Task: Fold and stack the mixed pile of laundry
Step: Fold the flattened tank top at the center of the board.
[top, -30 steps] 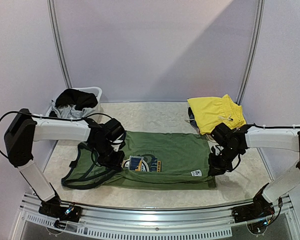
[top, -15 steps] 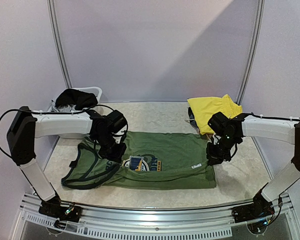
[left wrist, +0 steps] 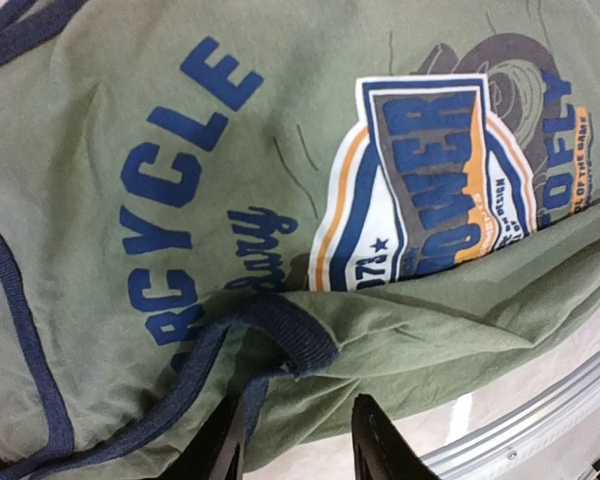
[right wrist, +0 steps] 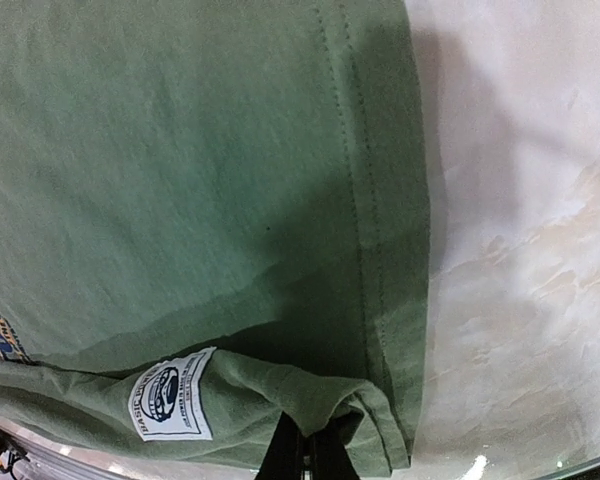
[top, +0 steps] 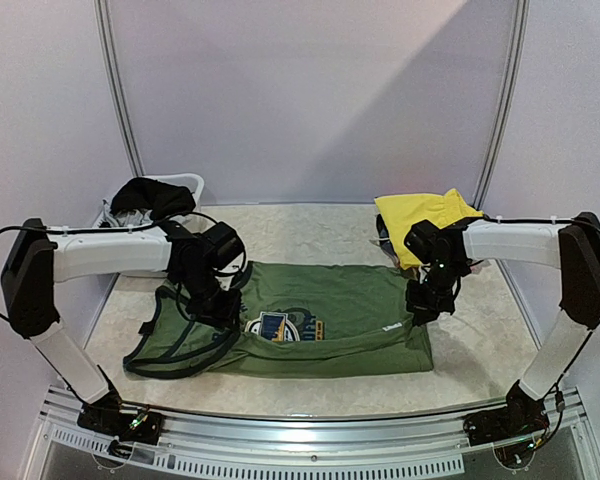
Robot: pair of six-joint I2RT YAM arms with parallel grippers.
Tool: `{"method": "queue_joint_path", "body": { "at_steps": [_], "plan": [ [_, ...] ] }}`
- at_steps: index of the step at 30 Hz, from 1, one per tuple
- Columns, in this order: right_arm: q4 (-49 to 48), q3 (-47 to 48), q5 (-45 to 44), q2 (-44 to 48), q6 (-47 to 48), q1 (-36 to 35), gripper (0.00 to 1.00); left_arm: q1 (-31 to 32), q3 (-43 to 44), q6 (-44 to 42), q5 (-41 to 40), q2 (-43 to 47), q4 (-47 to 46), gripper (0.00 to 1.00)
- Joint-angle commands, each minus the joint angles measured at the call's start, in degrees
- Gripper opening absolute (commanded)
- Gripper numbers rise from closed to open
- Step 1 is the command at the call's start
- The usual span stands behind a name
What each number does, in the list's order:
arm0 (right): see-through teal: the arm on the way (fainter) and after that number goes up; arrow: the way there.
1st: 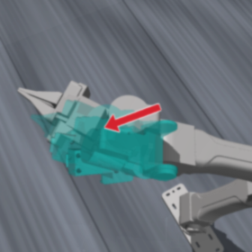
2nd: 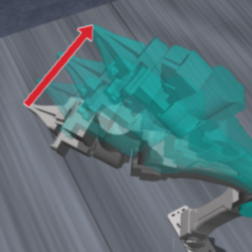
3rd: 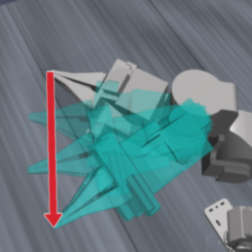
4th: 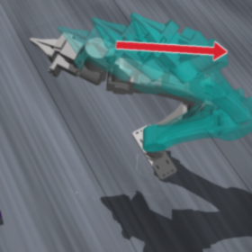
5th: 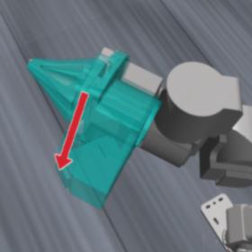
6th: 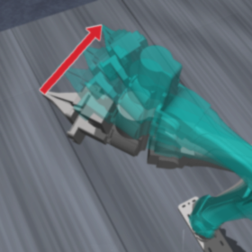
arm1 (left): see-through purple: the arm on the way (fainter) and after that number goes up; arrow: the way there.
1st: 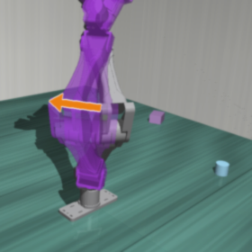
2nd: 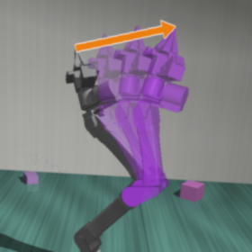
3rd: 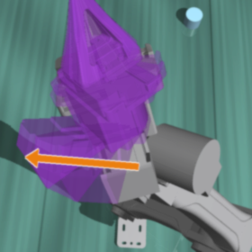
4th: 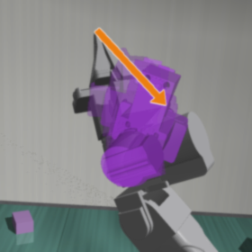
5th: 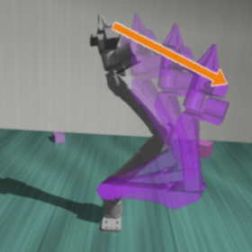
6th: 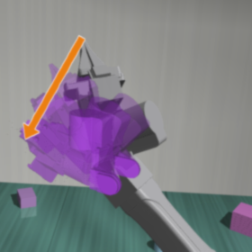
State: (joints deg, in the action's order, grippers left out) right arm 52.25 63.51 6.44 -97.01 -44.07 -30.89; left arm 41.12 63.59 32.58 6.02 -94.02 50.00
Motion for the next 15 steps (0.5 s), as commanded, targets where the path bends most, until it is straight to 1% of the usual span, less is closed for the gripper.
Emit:
{"method": "queue_joint_path", "body": {
  "at_steps": [1,3,10,12,15],
  "plan": [
    [0.7,2.7,-0.7,-2.8,1.3,0.5,0.0,-0.6,-1.9,-0.7,1.5,-0.5,-2.5,0.38],
    [0.7,3.1,-0.7,-3.1,1.8,0.5,0.0,-0.6,-2.7,-0.4,1.7,-0.9,-3.8,0.37],
    [0.8,3.2,-0.5,-4.0,3.1,0.6,0.0,-0.6,-4.3,0.4,3.4,-3.0,-8.4,0.31],
    [0.7,3.0,-0.4,-4.0,3.4,0.6,0.0,-0.6,-4.0,0.2,3.3,-3.6,-8.7,0.28],
    [0.8,2.9,-0.2,-3.9,3.9,0.6,0.0,-0.6,-3.7,0.3,3.5,-4.8,-9.2,0.22]
  ]
}}
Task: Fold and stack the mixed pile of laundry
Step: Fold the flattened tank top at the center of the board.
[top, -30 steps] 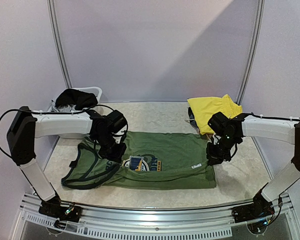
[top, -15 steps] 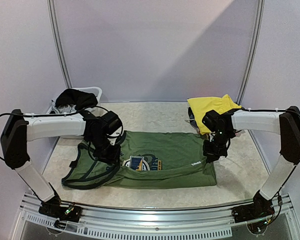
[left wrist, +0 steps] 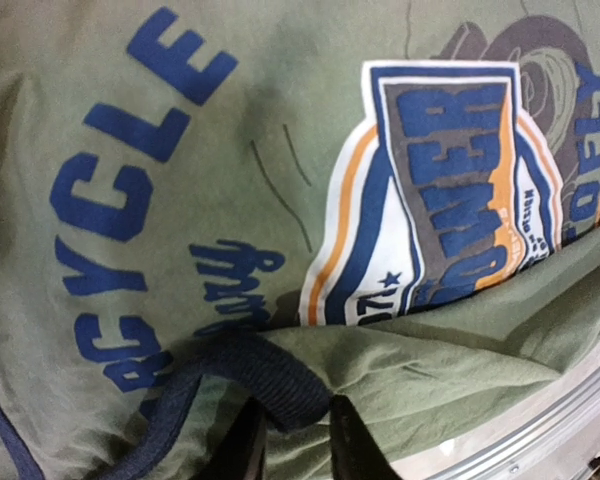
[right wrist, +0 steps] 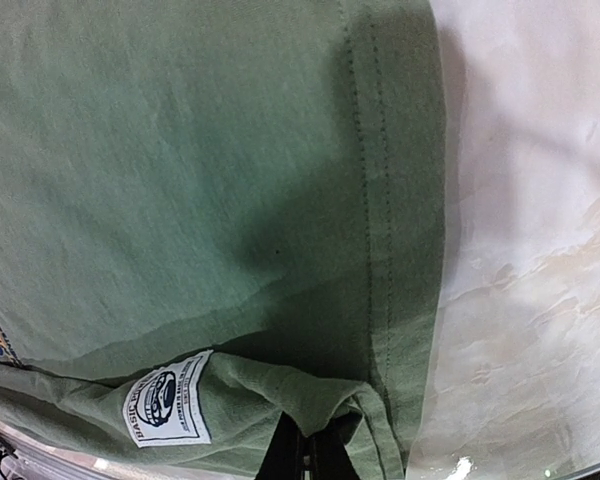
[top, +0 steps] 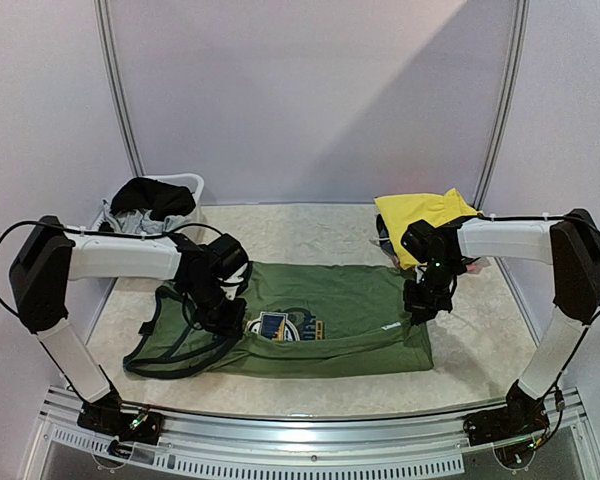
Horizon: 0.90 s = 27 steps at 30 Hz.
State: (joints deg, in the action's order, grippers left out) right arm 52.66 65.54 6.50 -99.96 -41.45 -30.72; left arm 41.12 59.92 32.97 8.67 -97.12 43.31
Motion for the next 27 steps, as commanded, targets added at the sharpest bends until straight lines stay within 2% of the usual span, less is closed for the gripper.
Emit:
{"method": "queue_joint_path", "body": {
  "at_steps": [1,5,27],
  "plan": [
    [0.3,0.9,-0.3,-1.0,1.3,0.4,0.0,-0.6,0.0,-0.1,0.9,-1.7,-2.8,0.18],
    [0.6,0.9,-0.3,-1.0,1.7,0.7,0.0,-0.6,0.3,0.1,1.2,-1.4,-3.6,0.0],
    [4.4,5.3,-3.6,-1.5,1.7,4.5,0.0,-2.2,8.1,3.1,-8.2,-2.0,5.6,0.0]
  ]
}}
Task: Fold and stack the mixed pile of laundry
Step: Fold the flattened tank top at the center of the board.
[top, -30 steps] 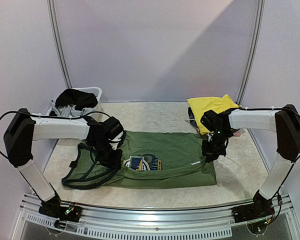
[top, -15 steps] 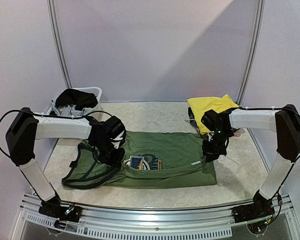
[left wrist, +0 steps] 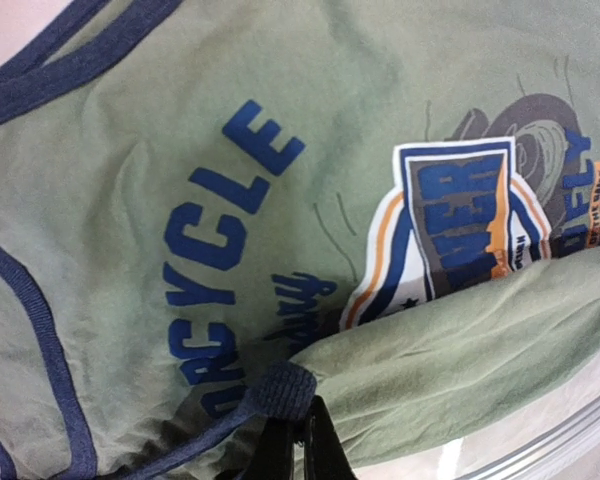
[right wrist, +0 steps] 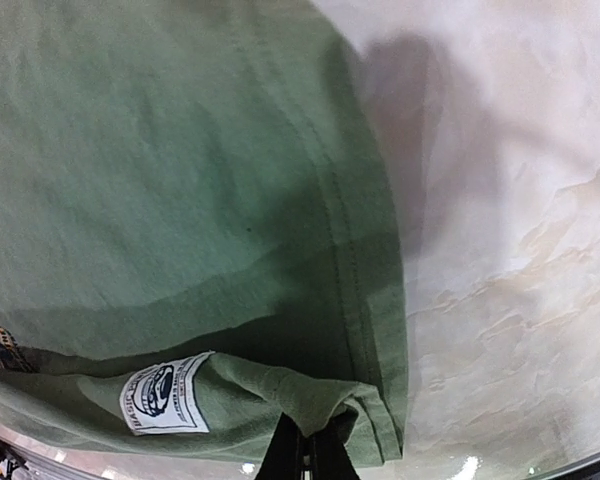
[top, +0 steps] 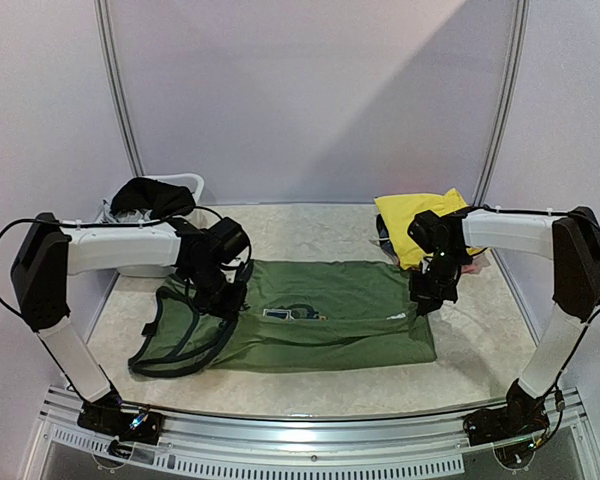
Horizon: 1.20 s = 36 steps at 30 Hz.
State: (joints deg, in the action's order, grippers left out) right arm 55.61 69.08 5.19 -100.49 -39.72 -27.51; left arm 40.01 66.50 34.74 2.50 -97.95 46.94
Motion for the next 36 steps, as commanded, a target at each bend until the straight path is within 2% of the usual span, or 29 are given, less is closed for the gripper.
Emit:
{"method": "queue_joint_path", "body": {
  "at_steps": [1,4,9,14,19,22,25,29,31,33,36],
  "plan": [
    [1.5,2.0,-2.4,-1.1,-0.1,1.6,0.0,-1.1,1.7,1.5,-2.1,-1.4,2.0,0.0],
    [1.7,2.7,-2.3,-1.6,-0.2,2.0,0.01,-1.2,2.0,1.7,-1.7,-2.3,1.5,0.0],
    [2.4,4.9,-1.9,-3.2,-0.3,2.6,0.1,-1.2,2.8,2.4,-2.3,-3.6,1.9,0.0],
    [4.3,7.0,-3.1,-3.4,-0.3,4.6,0.29,-1.6,3.4,4.0,-5.0,-4.5,3.0,0.0],
    [4.0,7.5,-2.2,-0.8,0.9,8.7,0.29,-2.0,5.9,5.6,-5.7,-7.1,4.4,0.0],
    [1.1,8.0,3.4,1.3,5.2,8.8,0.29,-2.0,8.1,6.4,-5.6,-8.6,5.4,0.0],
    [-1.9,5.4,9.0,3.6,9.5,7.7,0.29,-2.0,9.6,6.5,-5.6,-8.5,6.0,0.11],
    [-4.0,1.0,10.2,6.5,11.5,4.5,0.27,-2.0,10.6,6.2,-7.6,-5.7,8.3,0.47],
    [-5.3,-1.4,11.1,7.7,11.3,2.4,0.25,-2.0,10.0,6.3,-8.5,-2.7,9.6,0.61],
    [-6.8,-3.3,11.9,8.5,10.8,0.3,0.24,-2.0,8.8,6.2,-9.5,0.0,11.2,0.64],
    [-8.3,-5.6,12.2,9.4,9.8,-3.5,0.21,-0.8,5.7,3.9,-9.1,3.8,11.6,0.62]
  ]
}}
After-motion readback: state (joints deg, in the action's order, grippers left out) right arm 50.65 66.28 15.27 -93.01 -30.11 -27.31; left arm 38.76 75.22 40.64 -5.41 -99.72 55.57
